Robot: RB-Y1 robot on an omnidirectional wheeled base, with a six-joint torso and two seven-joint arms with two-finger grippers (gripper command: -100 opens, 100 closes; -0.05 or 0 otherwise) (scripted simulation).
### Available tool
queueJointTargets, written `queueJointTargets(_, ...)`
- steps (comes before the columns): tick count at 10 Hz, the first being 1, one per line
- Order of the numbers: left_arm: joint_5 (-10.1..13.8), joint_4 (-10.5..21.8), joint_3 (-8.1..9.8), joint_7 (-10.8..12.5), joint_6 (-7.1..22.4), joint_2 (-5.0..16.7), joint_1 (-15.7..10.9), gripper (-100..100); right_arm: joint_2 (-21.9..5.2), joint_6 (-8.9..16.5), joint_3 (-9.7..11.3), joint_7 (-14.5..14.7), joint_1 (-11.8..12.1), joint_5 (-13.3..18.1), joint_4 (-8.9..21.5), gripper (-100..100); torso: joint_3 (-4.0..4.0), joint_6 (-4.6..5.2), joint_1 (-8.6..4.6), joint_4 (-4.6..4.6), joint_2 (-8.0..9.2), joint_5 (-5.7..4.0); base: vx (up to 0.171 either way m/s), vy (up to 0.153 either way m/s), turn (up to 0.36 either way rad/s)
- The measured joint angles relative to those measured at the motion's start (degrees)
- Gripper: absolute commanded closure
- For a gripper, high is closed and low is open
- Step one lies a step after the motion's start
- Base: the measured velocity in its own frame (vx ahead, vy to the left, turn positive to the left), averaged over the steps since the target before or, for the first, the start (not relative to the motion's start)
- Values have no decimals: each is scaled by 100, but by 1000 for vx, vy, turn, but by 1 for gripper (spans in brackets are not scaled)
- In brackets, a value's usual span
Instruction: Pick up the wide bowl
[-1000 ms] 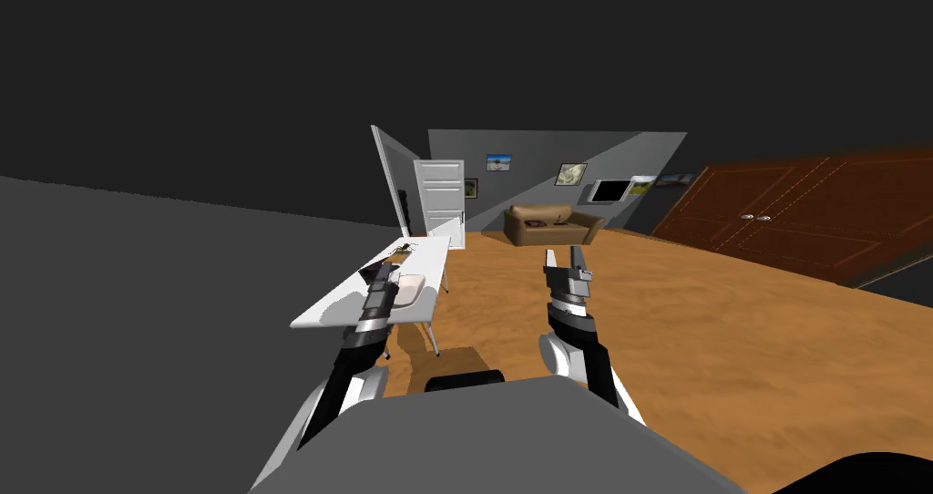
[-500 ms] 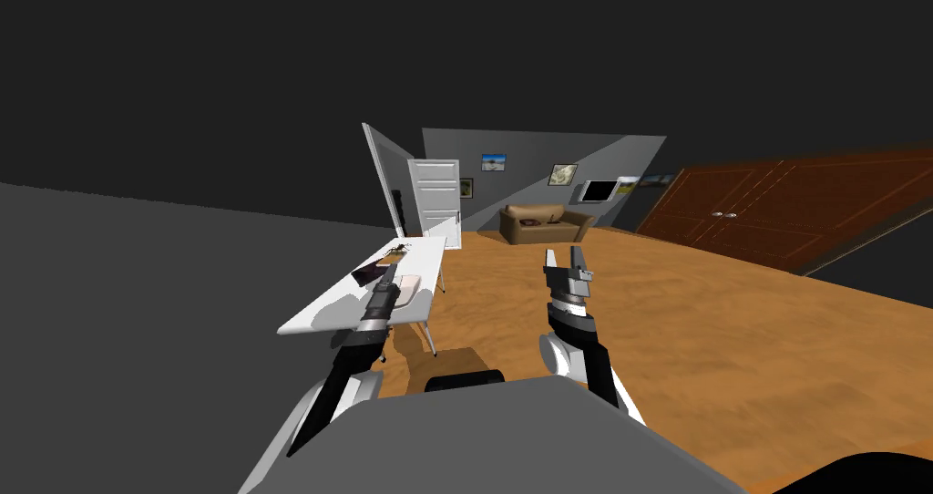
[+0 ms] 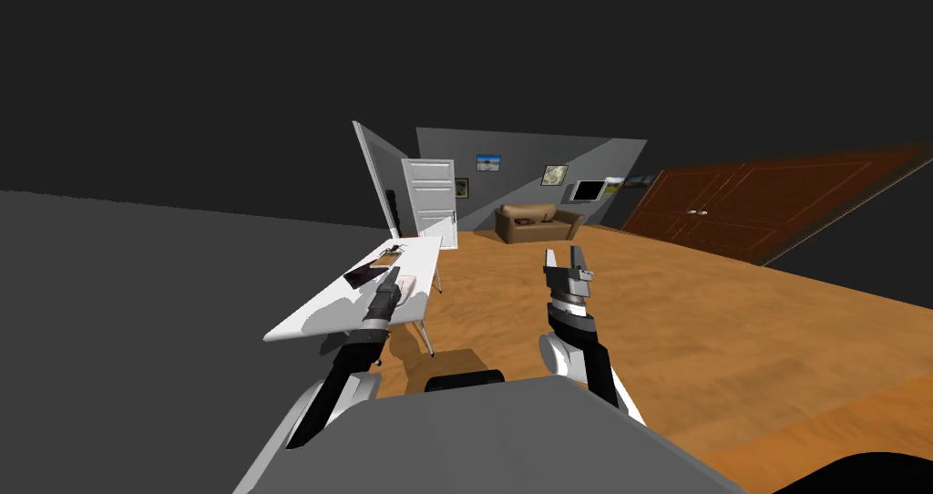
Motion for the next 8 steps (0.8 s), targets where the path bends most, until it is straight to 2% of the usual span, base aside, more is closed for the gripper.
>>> queueJointTargets(8, 14, -128, -90, 185, 1177, 46, 36, -100, 0, 0, 0, 0, 0, 0, 0, 0, 0, -1, 0, 0, 0, 0, -25, -20, -79)
